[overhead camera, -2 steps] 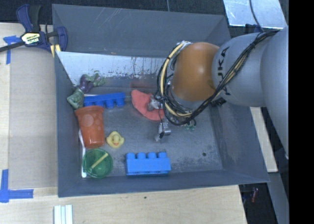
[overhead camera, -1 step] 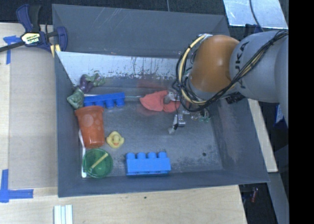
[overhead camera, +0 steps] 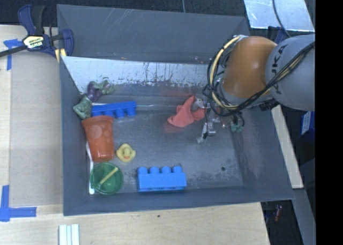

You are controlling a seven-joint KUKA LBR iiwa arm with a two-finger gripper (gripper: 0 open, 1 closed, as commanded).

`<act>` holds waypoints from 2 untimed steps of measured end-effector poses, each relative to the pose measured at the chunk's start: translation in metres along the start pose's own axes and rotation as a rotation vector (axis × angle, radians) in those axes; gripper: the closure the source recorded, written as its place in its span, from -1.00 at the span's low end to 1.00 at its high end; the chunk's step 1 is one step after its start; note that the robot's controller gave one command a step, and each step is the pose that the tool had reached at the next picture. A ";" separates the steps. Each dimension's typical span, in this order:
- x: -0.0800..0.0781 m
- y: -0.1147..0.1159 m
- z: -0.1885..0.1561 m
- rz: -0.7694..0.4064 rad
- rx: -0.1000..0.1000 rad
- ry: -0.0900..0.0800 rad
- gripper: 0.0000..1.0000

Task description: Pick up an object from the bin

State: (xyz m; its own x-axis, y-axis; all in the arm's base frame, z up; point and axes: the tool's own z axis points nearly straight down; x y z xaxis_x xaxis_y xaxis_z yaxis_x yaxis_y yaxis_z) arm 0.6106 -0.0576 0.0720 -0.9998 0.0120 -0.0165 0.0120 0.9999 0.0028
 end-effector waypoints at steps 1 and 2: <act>-0.009 0.018 -0.020 0.091 -0.001 -0.005 1.00; -0.009 0.018 -0.020 0.091 -0.001 -0.005 1.00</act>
Offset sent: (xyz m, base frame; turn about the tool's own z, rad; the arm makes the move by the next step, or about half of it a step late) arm 0.0000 0.0000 0.0000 0.0000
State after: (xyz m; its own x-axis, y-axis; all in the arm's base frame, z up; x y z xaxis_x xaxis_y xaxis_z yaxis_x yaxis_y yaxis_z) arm 0.6197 -0.0400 0.0919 -0.9945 0.1027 -0.0208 0.1026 0.9947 0.0059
